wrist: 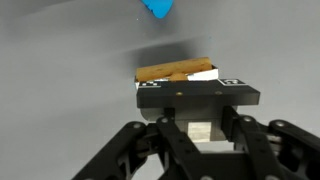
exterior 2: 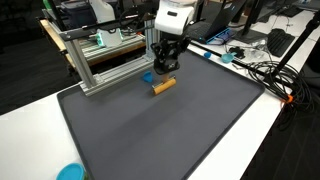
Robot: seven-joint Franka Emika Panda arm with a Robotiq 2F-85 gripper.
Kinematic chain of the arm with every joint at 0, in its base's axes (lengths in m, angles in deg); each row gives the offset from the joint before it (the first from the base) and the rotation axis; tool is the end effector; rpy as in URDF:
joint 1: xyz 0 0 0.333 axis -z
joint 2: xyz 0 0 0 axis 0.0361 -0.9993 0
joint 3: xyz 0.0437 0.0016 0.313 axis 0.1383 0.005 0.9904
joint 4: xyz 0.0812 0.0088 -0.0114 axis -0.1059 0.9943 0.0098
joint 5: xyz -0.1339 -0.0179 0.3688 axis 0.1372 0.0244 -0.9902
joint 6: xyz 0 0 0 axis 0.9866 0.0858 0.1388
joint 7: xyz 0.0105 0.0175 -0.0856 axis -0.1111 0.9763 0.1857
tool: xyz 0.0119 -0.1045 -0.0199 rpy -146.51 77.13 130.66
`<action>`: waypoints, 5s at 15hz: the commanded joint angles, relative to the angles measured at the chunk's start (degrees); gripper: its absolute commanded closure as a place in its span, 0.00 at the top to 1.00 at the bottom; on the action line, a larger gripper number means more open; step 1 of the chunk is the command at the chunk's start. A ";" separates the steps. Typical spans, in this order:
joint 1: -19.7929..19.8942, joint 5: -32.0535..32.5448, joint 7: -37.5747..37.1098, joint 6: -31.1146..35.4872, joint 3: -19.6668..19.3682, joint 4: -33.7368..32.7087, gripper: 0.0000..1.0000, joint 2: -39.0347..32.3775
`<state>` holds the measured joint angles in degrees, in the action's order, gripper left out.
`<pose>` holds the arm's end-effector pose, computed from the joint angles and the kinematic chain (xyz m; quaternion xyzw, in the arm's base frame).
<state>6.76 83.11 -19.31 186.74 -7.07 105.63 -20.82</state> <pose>0.6616 -0.0771 0.3376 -0.9872 0.1191 0.0997 0.0375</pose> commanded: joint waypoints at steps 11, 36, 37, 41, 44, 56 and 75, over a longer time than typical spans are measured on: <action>-3.43 4.49 -1.87 -9.13 0.75 7.16 0.22 9.03; -6.34 6.46 -10.40 -13.80 0.70 11.57 0.22 6.45; -6.34 6.21 -10.38 -12.65 0.81 11.91 0.22 6.25; -6.42 6.09 -10.66 -7.64 1.02 11.66 0.22 4.20; -6.18 6.42 -12.07 -0.80 0.29 12.25 0.22 5.88; -5.41 8.06 -13.68 3.56 -1.33 11.51 0.22 12.05; -4.33 4.38 -12.58 8.34 -0.87 8.70 0.22 2.95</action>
<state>1.46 89.79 -32.22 192.40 -8.46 115.93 -17.23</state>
